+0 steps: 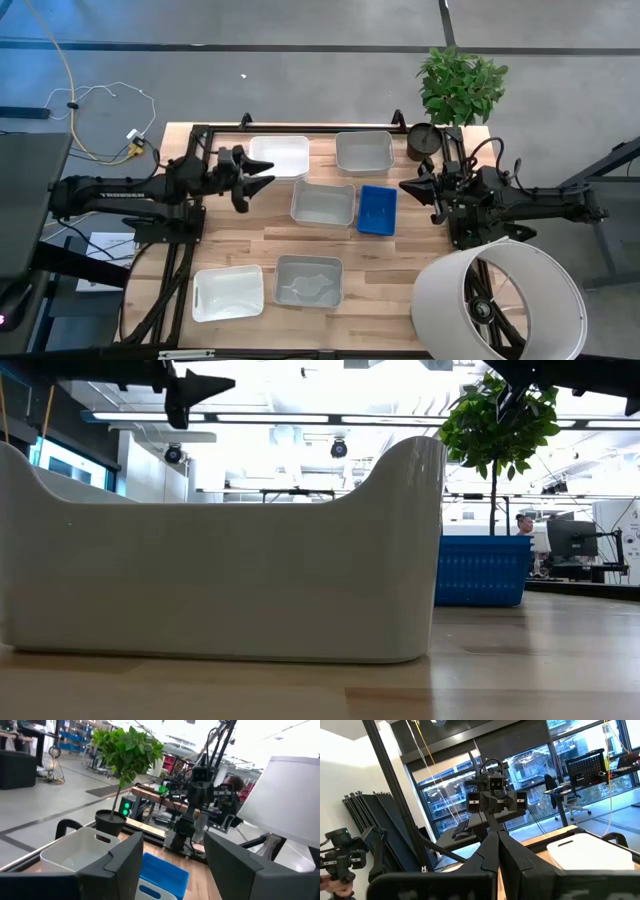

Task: Stack baskets by color
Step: Stack the white bin into the top white bin

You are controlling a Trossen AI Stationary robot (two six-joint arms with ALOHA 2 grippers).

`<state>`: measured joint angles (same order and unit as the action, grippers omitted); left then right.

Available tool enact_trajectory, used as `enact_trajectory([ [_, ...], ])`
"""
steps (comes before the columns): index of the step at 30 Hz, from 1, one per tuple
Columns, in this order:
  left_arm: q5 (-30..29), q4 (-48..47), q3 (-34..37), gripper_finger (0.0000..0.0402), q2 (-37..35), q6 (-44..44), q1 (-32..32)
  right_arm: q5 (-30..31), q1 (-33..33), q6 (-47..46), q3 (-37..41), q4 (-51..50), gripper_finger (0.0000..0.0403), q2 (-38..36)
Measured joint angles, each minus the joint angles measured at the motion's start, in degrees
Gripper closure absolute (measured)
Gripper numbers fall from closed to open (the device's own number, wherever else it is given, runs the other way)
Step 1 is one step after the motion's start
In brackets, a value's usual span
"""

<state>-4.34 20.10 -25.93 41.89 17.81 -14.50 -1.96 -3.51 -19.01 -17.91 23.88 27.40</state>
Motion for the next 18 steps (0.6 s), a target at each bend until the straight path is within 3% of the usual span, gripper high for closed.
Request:
enact_trajectory([
  [18,-0.87,-0.64,-0.02,0.0204,0.04,-6.46,-0.07,0.02,0.02,-0.01,0.00,-0.33,0.0402,0.00],
])
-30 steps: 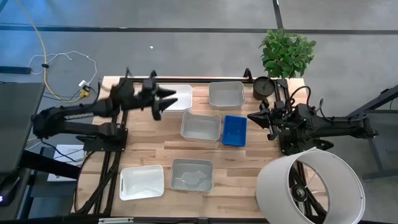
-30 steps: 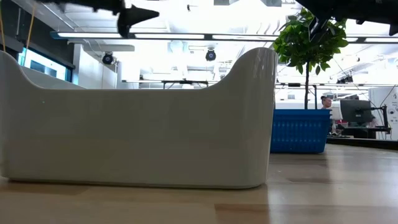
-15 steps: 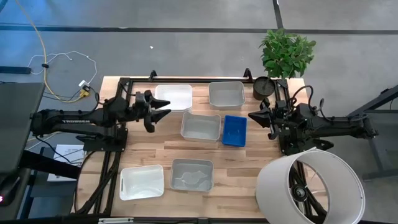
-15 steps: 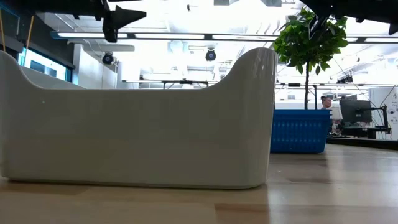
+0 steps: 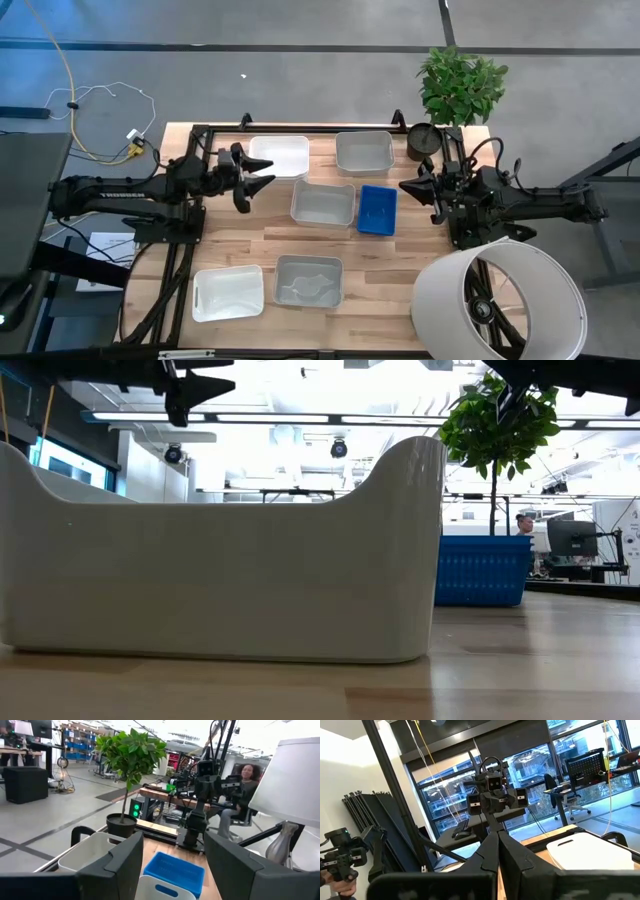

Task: Stack baskets by color
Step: Stack the white bin into the top white bin

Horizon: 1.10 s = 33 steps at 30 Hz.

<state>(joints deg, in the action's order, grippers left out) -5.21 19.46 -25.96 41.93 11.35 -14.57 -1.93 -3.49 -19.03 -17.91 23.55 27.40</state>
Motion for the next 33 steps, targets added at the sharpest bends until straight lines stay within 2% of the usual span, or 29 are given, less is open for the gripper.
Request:
enact_trajectory([
  [6,1.28,-0.37,0.00,0.0205,0.02,0.92,-0.02,0.00,-0.02,0.00,0.00,-0.61,0.0402,0.00],
  [9,3.88,-0.48,0.00,0.0221,0.02,1.12,0.03,0.00,0.00,0.01,0.00,-0.65,0.0402,0.00],
  [12,6.23,-1.24,0.00,0.0268,0.07,1.94,0.52,0.00,-0.02,0.02,0.00,-1.41,0.0402,0.00],
  [16,6.51,-2.03,0.00,0.0365,0.07,1.95,1.64,0.01,-0.02,0.01,0.00,-2.91,0.0402,0.01],
  [18,6.51,-2.07,0.00,0.0391,0.07,1.98,2.00,0.00,0.00,0.02,0.00,-3.61,0.0402,0.02],
  [33,6.13,-2.07,0.00,0.0401,0.07,3.52,2.69,-0.04,-0.02,0.31,0.00,-5.31,0.0402,0.00],
])
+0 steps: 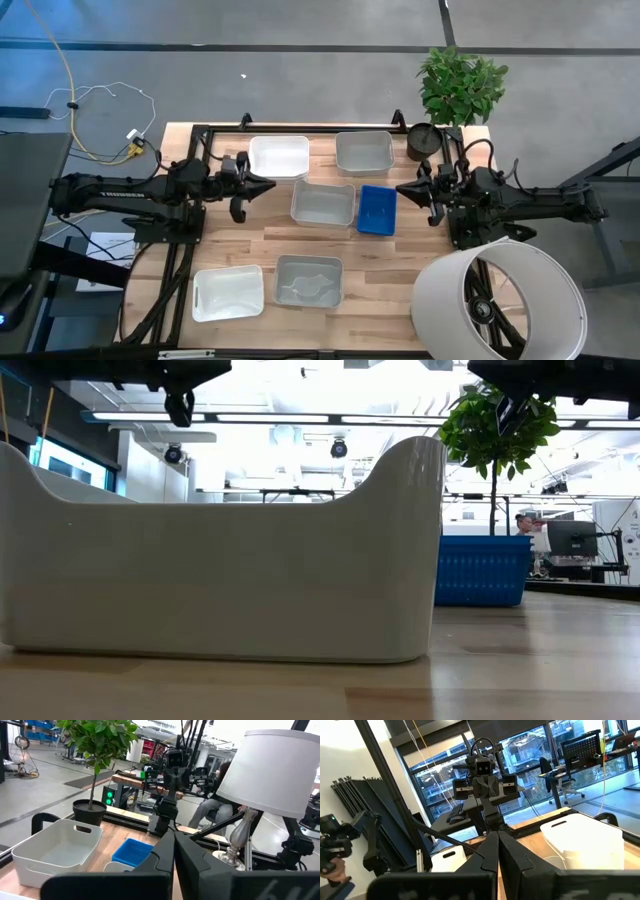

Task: Stack baskets by color
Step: Stack the white bin into the top white bin

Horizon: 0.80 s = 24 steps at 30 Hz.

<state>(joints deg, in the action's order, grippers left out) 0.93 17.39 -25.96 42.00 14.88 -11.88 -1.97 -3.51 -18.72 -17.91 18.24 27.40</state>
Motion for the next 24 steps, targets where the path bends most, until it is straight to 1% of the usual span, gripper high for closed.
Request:
enact_trajectory([
  [3,0.98,0.00,0.00,0.0401,0.00,0.15,0.00,-1.38,0.00,4.92,0.00,-0.37,0.0402,0.01],
  [6,0.51,0.00,0.00,0.0401,0.00,1.00,0.00,-2.19,0.02,8.31,0.00,-0.43,0.0402,0.02],
  [9,0.05,0.00,0.00,0.0401,0.00,1.06,-0.01,-2.19,0.00,8.30,0.00,-0.43,0.0402,0.01],
  [17,1.39,0.02,-0.02,0.0401,0.00,4.07,0.00,-2.37,0.00,8.71,0.00,-0.44,0.0402,0.01],
  [21,1.42,0.02,-0.02,0.0401,0.00,3.58,0.00,-2.35,0.01,8.72,0.00,-0.46,0.0402,0.01],
  [24,3.16,0.02,-0.02,0.0401,0.00,3.23,-0.02,-1.45,0.00,8.71,0.00,-0.46,0.0402,0.02],
])
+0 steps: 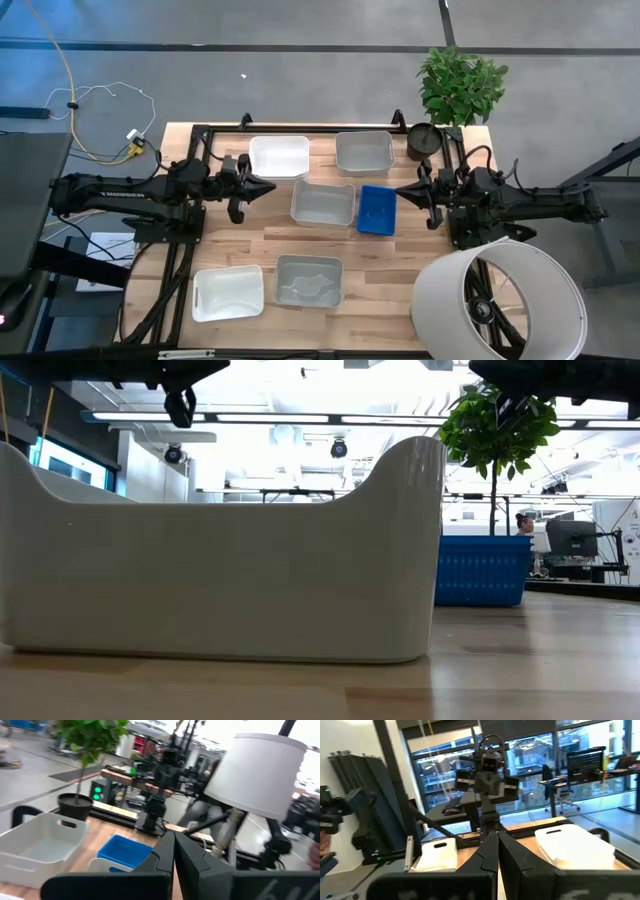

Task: Stack baskets by color
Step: Stack the white bin into the top white bin

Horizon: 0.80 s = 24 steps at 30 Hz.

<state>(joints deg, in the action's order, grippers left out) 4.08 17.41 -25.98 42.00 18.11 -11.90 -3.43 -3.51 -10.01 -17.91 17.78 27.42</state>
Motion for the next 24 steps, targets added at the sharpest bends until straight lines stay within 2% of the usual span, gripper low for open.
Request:
enact_trajectory([
  [4,1.97,0.00,0.00,0.0401,0.00,-2.14,0.02,0.20,0.00,0.01,0.00,-0.85,0.0402,-0.02],
  [12,0.36,0.00,0.00,0.0401,0.00,-4.17,0.00,0.20,0.01,-3.49,0.00,-4.02,0.0402,0.00],
  [24,-1.13,3.64,-0.04,0.0401,-0.04,-3.09,0.00,0.20,0.00,-1.52,0.00,-3.52,0.0402,-0.02],
])
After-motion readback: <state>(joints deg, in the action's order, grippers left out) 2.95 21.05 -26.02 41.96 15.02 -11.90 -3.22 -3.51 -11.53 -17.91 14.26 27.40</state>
